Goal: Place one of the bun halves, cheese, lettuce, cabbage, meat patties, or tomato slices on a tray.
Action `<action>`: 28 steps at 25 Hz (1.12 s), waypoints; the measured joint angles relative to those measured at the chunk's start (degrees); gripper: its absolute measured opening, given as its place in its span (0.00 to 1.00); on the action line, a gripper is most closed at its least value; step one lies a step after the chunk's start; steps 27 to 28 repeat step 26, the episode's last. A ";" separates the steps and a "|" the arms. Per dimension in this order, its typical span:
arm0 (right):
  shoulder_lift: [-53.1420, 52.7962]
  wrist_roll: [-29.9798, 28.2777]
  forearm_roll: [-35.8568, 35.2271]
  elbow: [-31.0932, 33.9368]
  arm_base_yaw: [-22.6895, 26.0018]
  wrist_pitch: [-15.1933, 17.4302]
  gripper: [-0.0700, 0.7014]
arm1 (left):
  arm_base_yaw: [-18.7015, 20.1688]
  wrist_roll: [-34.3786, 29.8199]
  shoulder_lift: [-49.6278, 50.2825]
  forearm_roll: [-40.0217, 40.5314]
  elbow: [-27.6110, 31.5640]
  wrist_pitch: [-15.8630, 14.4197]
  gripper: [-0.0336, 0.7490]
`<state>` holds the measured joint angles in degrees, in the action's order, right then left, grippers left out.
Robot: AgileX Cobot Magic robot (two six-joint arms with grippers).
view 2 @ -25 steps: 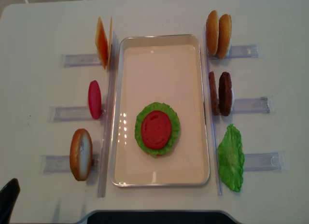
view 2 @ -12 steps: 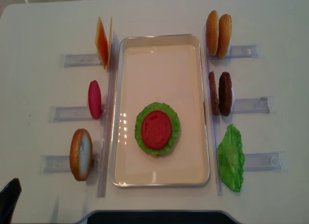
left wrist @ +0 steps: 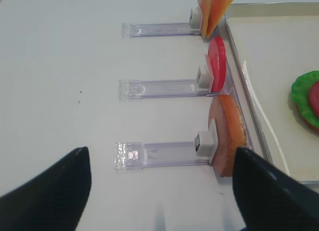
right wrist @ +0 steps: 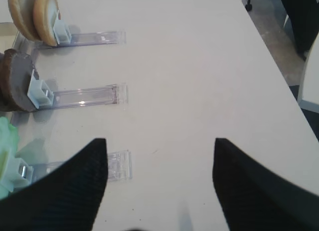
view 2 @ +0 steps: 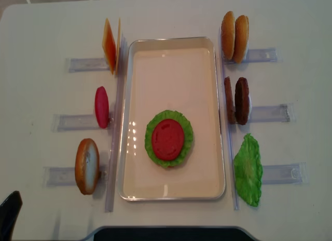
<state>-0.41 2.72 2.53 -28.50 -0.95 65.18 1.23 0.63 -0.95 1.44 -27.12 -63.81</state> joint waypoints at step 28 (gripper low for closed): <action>0.00 -0.05 -0.05 0.00 0.00 0.00 0.69 | 0.00 0.05 0.00 0.00 0.00 0.00 0.93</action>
